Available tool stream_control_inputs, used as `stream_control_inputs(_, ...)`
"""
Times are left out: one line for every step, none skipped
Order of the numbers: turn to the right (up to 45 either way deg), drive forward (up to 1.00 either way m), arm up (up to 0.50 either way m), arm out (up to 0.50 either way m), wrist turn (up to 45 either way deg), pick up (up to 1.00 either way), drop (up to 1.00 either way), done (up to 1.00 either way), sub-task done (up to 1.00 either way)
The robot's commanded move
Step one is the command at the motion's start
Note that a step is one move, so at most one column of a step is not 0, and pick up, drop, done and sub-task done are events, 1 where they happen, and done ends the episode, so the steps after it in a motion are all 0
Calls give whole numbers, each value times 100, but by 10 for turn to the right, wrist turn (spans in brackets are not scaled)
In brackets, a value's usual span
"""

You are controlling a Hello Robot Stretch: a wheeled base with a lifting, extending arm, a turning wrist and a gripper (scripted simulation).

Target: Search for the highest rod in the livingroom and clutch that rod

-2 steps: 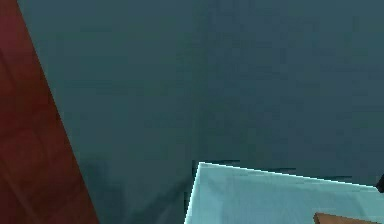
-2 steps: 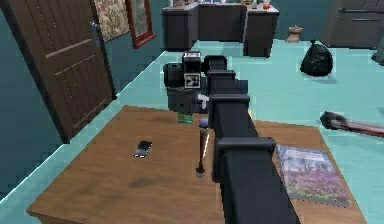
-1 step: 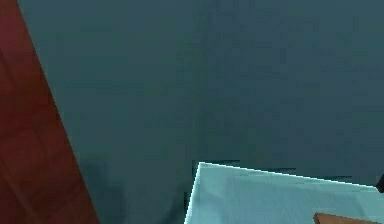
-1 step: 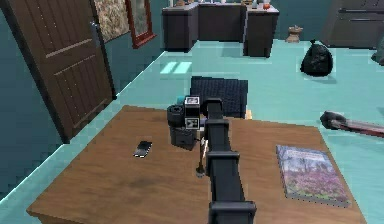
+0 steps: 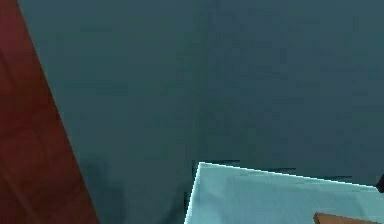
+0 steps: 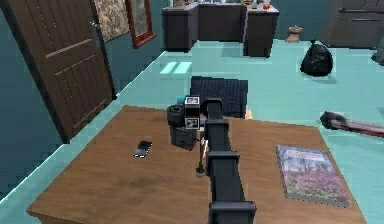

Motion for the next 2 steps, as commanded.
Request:
stream_control_inputs(0,0,10,0,0,0,0,0,0)
stream_control_inputs(0,0,0,0,0,0,0,100,0)
